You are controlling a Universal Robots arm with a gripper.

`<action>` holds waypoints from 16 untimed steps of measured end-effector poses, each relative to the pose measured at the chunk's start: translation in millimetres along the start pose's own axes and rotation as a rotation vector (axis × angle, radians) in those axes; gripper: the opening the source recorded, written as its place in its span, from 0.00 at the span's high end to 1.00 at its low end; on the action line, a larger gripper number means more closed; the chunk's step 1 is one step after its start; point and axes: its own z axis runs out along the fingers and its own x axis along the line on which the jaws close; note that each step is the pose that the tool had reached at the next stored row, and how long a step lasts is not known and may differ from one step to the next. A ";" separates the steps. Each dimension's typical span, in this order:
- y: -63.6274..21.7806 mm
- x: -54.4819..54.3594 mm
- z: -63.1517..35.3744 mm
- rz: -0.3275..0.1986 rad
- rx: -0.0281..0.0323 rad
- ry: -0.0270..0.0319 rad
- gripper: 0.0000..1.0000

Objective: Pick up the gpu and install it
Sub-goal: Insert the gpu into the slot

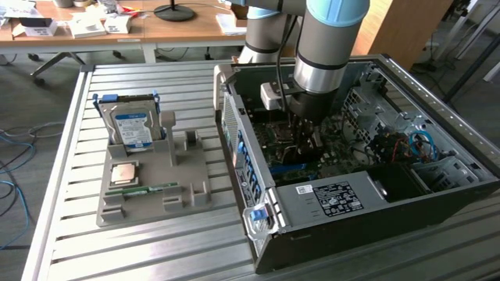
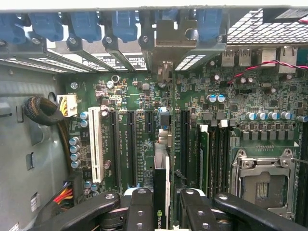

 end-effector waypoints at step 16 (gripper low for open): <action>0.2 -0.1 3.1 0.000 -0.0029 0.0000 0.74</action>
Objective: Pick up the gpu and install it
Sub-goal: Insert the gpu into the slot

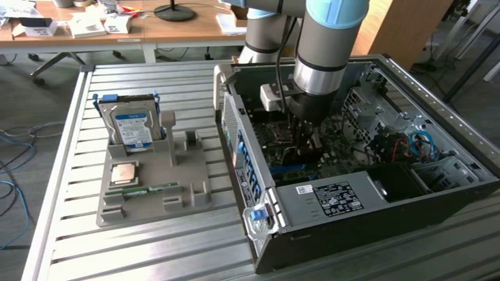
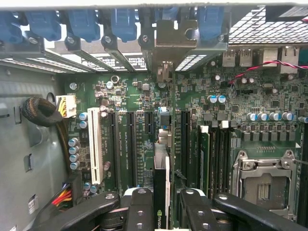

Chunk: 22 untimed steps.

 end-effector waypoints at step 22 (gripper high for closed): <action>1.0 0.0 1.9 0.000 0.0076 -0.0004 0.74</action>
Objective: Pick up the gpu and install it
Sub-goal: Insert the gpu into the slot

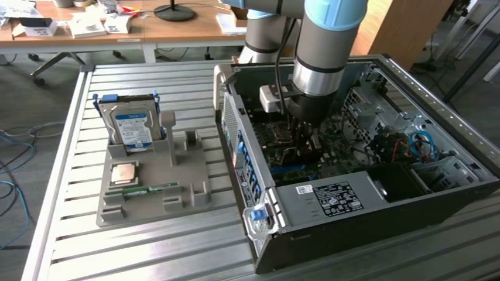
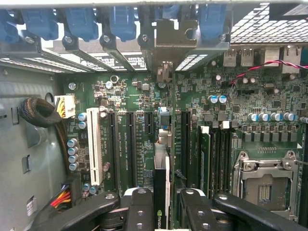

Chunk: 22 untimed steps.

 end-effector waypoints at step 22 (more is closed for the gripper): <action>3.1 0.1 -0.1 0.000 0.0098 -0.0004 0.74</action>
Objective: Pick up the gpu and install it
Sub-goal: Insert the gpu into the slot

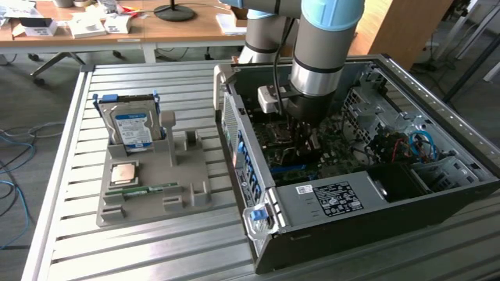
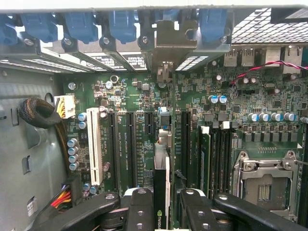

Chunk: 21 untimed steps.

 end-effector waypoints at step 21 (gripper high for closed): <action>0.3 -1.1 1.1 0.000 -0.0001 0.0000 0.74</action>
